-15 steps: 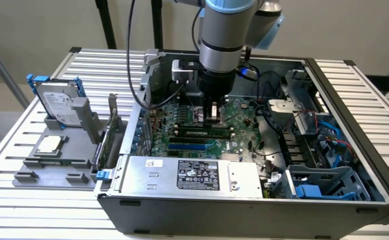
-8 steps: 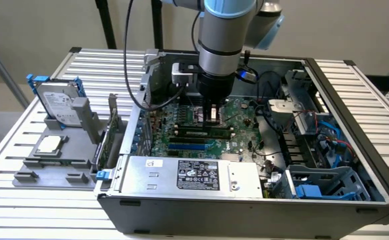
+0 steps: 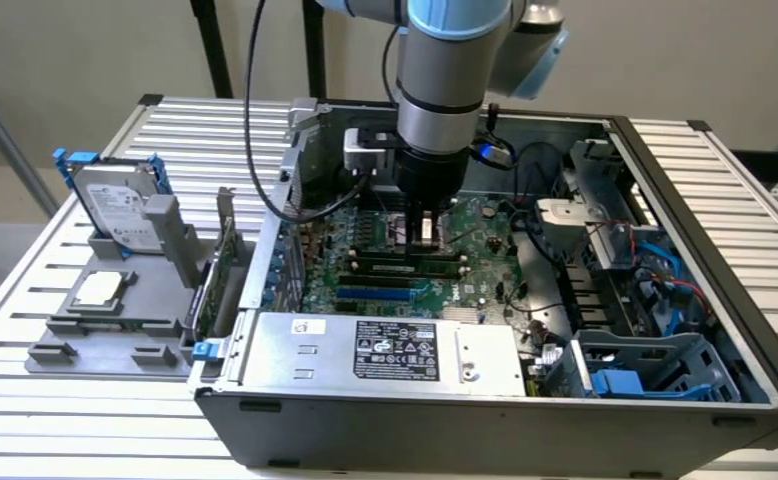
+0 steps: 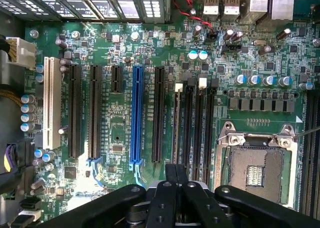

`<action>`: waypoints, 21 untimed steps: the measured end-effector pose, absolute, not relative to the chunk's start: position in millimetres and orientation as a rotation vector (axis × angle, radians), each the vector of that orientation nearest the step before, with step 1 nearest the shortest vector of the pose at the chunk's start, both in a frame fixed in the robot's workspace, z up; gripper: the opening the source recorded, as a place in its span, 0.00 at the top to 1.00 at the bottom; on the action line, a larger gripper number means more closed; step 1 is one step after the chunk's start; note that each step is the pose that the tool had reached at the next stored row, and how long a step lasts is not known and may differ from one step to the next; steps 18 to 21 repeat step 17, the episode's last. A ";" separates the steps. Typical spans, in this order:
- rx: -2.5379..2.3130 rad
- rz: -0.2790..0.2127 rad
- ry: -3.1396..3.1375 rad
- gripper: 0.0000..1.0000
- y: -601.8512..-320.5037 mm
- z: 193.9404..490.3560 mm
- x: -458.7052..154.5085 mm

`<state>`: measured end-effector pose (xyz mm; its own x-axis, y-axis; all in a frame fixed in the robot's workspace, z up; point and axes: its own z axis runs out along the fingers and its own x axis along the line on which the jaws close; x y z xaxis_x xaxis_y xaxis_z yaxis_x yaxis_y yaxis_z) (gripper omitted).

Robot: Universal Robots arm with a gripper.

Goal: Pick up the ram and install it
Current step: 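Press down the ram until it locks into place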

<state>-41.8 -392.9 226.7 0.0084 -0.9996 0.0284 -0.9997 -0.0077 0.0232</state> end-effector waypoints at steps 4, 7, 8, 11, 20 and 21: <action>2.204 0.006 -2.186 0.89 -392.8 242.7 -41.7; 2.204 0.005 -2.186 0.89 -392.8 251.4 -41.7; 2.204 0.005 -2.186 0.89 -392.8 251.6 -41.7; 2.204 0.005 -2.186 0.89 -392.8 251.6 -41.7; 2.204 0.006 -2.186 0.89 -392.8 251.6 -41.8; 2.204 0.006 -2.186 0.89 -392.8 251.6 -41.8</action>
